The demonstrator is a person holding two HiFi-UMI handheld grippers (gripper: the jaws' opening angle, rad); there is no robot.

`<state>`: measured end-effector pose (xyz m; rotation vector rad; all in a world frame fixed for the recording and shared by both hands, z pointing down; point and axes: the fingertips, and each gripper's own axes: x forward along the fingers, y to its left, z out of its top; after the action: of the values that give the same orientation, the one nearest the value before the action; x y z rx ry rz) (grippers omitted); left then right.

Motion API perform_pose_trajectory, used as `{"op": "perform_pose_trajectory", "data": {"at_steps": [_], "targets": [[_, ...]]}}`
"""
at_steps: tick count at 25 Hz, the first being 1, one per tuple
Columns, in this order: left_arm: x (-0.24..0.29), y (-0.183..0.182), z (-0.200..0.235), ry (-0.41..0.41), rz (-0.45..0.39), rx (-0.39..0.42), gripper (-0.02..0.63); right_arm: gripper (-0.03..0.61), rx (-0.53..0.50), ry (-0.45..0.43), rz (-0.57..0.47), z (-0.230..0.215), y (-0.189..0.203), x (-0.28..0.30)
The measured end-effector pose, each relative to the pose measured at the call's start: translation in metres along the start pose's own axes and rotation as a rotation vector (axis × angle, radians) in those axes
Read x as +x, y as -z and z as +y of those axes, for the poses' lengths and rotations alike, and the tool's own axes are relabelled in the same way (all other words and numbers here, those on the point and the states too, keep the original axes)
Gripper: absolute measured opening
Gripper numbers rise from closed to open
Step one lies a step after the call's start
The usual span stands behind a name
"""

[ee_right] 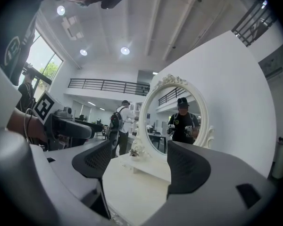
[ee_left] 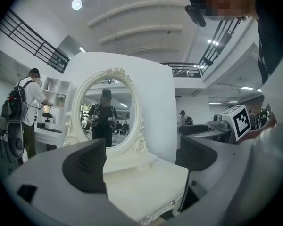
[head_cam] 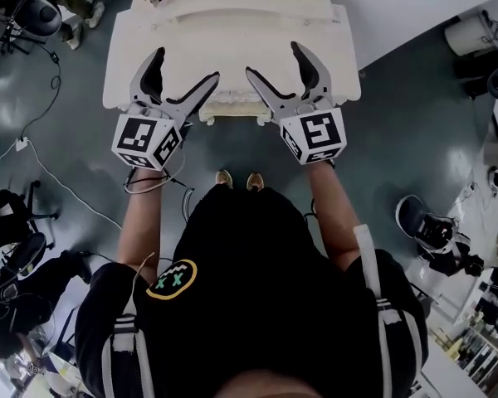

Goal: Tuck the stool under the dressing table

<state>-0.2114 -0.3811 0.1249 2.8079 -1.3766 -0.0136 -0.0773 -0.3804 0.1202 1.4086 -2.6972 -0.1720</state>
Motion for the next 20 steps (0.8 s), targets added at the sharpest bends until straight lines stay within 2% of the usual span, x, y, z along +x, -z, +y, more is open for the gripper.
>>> {"op": "perform_pose_trajectory", "data": {"at_steps": [3,4,7,12,14,16,18,20], "targets": [[0.002,0.003,-0.006,0.023,0.015,0.016,0.487,0.344,-0.018,-0.013,0.005,0.005,0.001,0.0],[0.003,0.004,-0.007,0.023,0.019,0.022,0.458,0.329,-0.021,-0.016,0.006,0.006,0.001,0.0],[0.002,0.006,-0.007,0.016,0.019,0.027,0.314,0.288,-0.03,-0.023,0.003,0.01,0.0,0.0],[0.006,0.008,-0.011,0.027,0.016,0.044,0.237,0.204,-0.046,-0.026,-0.003,0.01,0.002,0.0],[0.007,0.007,-0.013,0.025,0.013,0.056,0.178,0.152,-0.05,-0.025,-0.003,0.009,0.001,-0.001],[0.007,0.005,-0.014,0.026,0.008,0.055,0.092,0.081,-0.055,-0.023,-0.003,0.009,0.001,-0.003],[0.007,0.003,-0.017,0.037,0.004,0.052,0.043,0.022,-0.057,-0.027,-0.004,0.011,0.0,-0.004],[0.007,0.002,-0.02,0.052,0.0,0.056,0.026,0.021,-0.056,-0.037,-0.003,0.014,0.0,-0.004]]}}
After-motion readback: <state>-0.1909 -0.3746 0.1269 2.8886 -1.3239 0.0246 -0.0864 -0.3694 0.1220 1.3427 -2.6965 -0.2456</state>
